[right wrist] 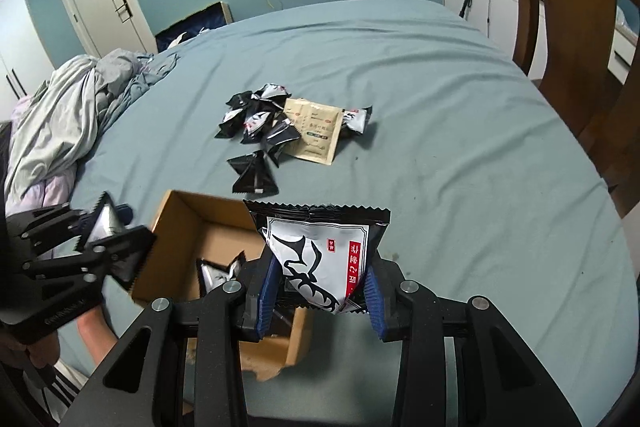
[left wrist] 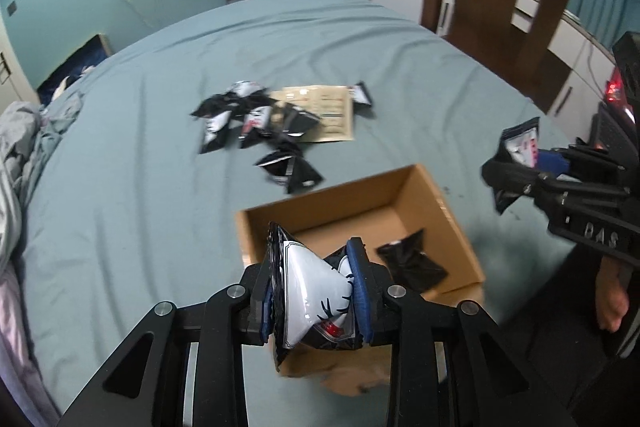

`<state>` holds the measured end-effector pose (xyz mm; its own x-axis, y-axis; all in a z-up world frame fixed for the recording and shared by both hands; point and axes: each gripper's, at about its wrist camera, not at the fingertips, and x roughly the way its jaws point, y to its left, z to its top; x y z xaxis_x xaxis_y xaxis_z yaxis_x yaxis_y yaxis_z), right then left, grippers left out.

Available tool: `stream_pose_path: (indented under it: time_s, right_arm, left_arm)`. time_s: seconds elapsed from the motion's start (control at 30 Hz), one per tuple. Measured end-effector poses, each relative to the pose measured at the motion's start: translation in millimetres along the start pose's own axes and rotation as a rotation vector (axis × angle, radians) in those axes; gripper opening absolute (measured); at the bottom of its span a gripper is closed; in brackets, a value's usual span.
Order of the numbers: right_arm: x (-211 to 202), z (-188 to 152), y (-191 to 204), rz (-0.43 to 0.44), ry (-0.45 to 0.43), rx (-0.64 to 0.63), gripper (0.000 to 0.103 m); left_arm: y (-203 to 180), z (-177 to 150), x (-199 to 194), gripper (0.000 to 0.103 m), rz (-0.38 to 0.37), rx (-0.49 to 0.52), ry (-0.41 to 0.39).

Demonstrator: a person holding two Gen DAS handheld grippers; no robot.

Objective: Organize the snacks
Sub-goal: 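Move the held packet over the box and release it with the right gripper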

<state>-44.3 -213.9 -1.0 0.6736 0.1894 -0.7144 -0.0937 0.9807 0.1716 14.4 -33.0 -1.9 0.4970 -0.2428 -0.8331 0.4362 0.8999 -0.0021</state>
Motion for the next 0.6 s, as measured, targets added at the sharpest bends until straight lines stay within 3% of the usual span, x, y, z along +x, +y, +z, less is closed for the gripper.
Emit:
stream_pose_path:
  time_s: [0.03,0.07,0.1,0.17,0.27,0.43,0.6]
  right_arm:
    - [-1.9,-1.8,2.4,0.005,-0.002,-0.004,0.036]
    - [-4.1,-4.0,5.0,0.01,-0.006,-0.01,0.036]
    - [-5.7,-5.3,6.9,0.011,-0.009,-0.016,0.036]
    - [-7.2,-7.0,10.9,-0.004,-0.017,-0.038,0.036]
    - [-0.9,-6.9,12.2,-0.011,0.008,-0.04,0.036]
    - [5.8,-4.4,18.5,-0.018,0.041,-0.061,0.036]
    - [7.7,-7.0,34.6,0.001,0.054,-0.135,0.036]
  left_arm:
    - [-3.1,-1.3,2.3,0.034,-0.015,0.007,0.001]
    - [-6.4,-3.9,3.7,0.044,-0.026,0.018,0.003]
    - [-8.2,-5.4,4.6,0.063,-0.024,0.028,0.004]
    - [-9.7,-8.5,1.1,0.08,0.02,0.046,-0.021]
    - [-2.7,-9.5,-4.9,0.081,0.062,0.031,-0.038]
    - [27.1,-10.9,-8.5,0.081,0.131,-0.084,-0.037]
    - [42.9,-9.2,-13.2,0.081,0.178,-0.114,-0.054]
